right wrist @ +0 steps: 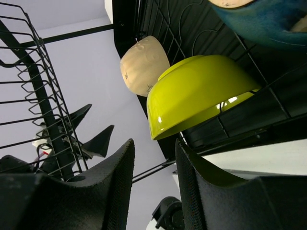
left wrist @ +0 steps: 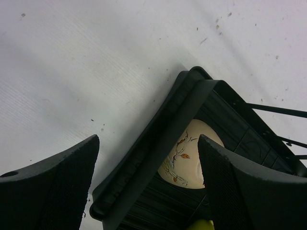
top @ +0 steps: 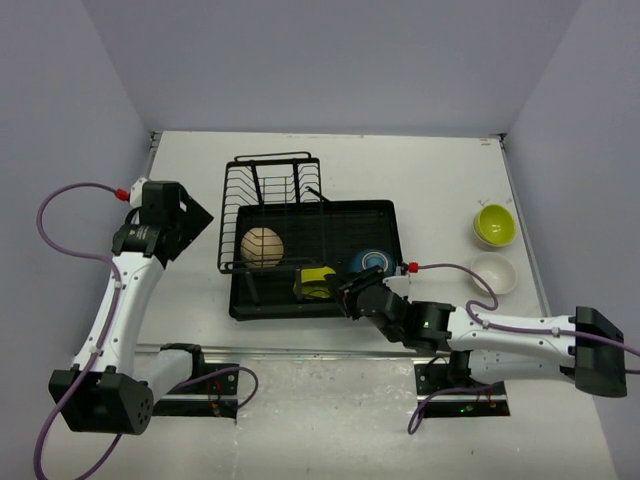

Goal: Unload the bowls from the dish rack

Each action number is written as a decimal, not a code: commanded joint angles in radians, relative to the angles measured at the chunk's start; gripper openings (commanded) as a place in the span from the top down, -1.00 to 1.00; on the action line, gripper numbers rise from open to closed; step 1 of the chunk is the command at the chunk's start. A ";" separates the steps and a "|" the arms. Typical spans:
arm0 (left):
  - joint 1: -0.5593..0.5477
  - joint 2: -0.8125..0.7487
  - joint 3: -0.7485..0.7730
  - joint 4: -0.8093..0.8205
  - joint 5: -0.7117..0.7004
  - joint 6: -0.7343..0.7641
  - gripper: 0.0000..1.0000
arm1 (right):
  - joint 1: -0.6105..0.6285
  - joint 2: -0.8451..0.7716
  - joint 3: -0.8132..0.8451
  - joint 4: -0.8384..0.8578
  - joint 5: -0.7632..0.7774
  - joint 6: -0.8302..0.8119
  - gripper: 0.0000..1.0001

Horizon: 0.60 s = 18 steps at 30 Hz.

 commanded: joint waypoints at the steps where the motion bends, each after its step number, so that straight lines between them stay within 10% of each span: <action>1: 0.004 0.007 0.049 0.026 -0.006 0.007 -0.68 | 0.004 0.037 0.075 0.034 0.080 0.150 0.20; 18: 0.004 0.057 0.095 0.043 -0.003 0.039 -0.70 | 0.000 0.159 0.060 0.110 0.111 0.247 0.24</action>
